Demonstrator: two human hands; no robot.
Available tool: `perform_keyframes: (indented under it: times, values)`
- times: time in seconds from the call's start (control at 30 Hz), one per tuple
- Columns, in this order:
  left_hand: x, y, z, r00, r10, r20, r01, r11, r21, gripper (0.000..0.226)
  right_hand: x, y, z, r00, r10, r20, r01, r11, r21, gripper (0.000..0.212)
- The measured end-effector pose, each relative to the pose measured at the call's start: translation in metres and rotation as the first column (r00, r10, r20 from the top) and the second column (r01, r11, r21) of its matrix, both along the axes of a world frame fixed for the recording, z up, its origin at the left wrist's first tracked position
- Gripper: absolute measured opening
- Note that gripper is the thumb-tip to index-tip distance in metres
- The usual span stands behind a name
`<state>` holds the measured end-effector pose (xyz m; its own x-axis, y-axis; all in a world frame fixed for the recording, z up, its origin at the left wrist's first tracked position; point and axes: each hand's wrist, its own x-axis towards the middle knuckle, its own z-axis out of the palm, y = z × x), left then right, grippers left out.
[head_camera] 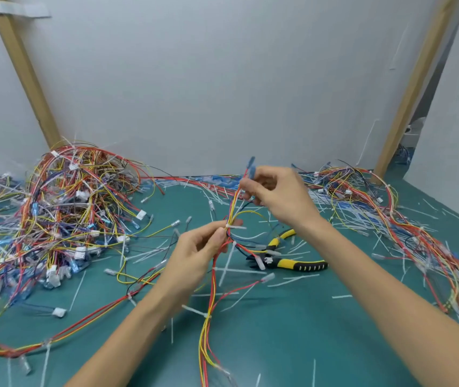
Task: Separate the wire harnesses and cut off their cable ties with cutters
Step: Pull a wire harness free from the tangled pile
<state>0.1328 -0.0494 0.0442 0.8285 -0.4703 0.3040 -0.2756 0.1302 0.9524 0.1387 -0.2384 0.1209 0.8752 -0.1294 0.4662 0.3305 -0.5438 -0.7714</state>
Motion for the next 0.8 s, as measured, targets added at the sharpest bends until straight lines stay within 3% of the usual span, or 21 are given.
perform_keyframes:
  times: [0.1,0.27,0.37,0.47,0.63,0.7,0.8]
  values:
    - [0.007,0.001,-0.006,0.985,-0.058,-0.160,0.037,0.991,-0.128,0.034,0.012,0.008,-0.005,0.996,-0.080,0.040,0.086,0.985,-0.152,0.023]
    - [0.016,0.000,-0.018,0.935,-0.076,-0.347,-0.025,0.960,-0.278,0.044,0.018,0.002,-0.014,0.972,-0.157,-0.174,0.088,0.932,-0.352,0.042]
    - [0.020,-0.002,-0.022,0.920,-0.041,-0.389,-0.095,0.941,-0.325,0.039,0.008,-0.006,-0.020,0.968,-0.183,-0.171,0.148,0.969,-0.197,0.047]
    - [0.024,-0.003,-0.024,0.911,-0.023,-0.411,-0.133,0.928,-0.347,0.031,-0.008,-0.013,-0.035,0.960,-0.235,-0.153,0.231,0.972,-0.045,0.021]
    - [0.024,-0.005,-0.026,0.907,-0.036,-0.419,-0.143,0.911,-0.387,0.026,-0.039,-0.006,-0.070,0.954,-0.212,-0.212,0.194,0.976,-0.099,0.012]
    - [0.024,-0.005,-0.026,0.908,-0.041,-0.417,-0.136,0.912,-0.387,0.027,-0.048,0.001,-0.082,0.962,-0.225,-0.156,0.207,0.971,-0.124,0.007]
    - [0.023,-0.005,-0.026,0.910,-0.061,-0.409,-0.121,0.907,-0.404,0.031,-0.056,0.010,-0.091,0.970,-0.232,-0.069,0.222,0.967,-0.125,0.016]
